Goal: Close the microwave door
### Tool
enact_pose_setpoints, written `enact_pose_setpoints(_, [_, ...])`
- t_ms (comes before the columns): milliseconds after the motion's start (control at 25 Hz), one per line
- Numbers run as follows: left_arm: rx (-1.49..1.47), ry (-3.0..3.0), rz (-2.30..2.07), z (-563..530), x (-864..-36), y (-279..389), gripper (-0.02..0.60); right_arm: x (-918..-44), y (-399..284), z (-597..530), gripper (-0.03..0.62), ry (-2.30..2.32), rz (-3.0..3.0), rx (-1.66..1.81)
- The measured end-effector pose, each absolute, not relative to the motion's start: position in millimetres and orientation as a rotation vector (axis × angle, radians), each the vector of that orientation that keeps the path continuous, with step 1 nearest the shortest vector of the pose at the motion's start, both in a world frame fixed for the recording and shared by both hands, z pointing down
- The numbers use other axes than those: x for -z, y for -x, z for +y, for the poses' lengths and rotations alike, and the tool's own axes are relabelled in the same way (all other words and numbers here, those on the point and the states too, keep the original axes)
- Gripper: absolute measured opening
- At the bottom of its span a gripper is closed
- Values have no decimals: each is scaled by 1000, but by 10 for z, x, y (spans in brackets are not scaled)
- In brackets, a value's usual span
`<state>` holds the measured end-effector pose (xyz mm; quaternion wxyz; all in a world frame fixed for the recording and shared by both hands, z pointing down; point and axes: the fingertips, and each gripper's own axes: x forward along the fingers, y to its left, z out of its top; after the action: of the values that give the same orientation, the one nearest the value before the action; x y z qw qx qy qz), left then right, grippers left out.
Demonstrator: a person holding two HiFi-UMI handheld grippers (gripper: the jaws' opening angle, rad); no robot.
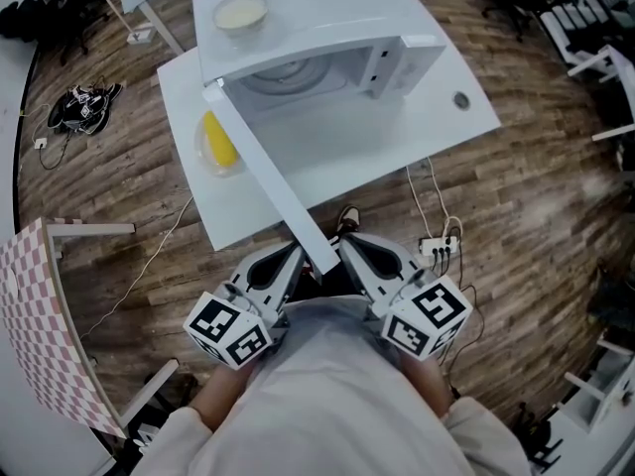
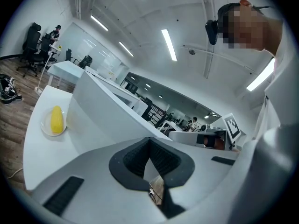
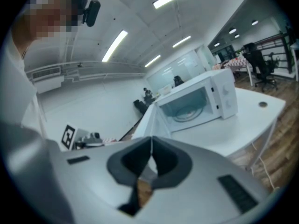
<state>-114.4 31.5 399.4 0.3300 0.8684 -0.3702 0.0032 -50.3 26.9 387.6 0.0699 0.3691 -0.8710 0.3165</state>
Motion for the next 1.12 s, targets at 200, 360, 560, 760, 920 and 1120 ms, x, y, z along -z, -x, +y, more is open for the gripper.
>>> enact_pose_setpoints(200, [-14,-2273,-946,266,-3991,1053,14,-3861,416,199,23,-1130,-2623,-965])
enact_pose_setpoints(360, [-16,-2280,-927,205,-3999,969,13,-3873,337,129,23,-1149,-2616,-968])
enact_pose_setpoints(560, [-29,-2278,-902,146,-4009,874,14,-3866,268,39,23,-1164,-2612,-970])
enact_pose_setpoints(760, [-31,-2284,-878,58,-4004,791,14,-3851,196,-82,23,-1185,-2614,-985])
enact_pose_setpoints(920, [-39,-2293,-856,-8,-4011,721,14,-3861,122,-170,23,-1208,-2611,-1003])
enact_pose_setpoints(1120, [-57,-2312,-830,-91,-4006,615,14,-3873,33,-309,23,-1212,-2605,-1010])
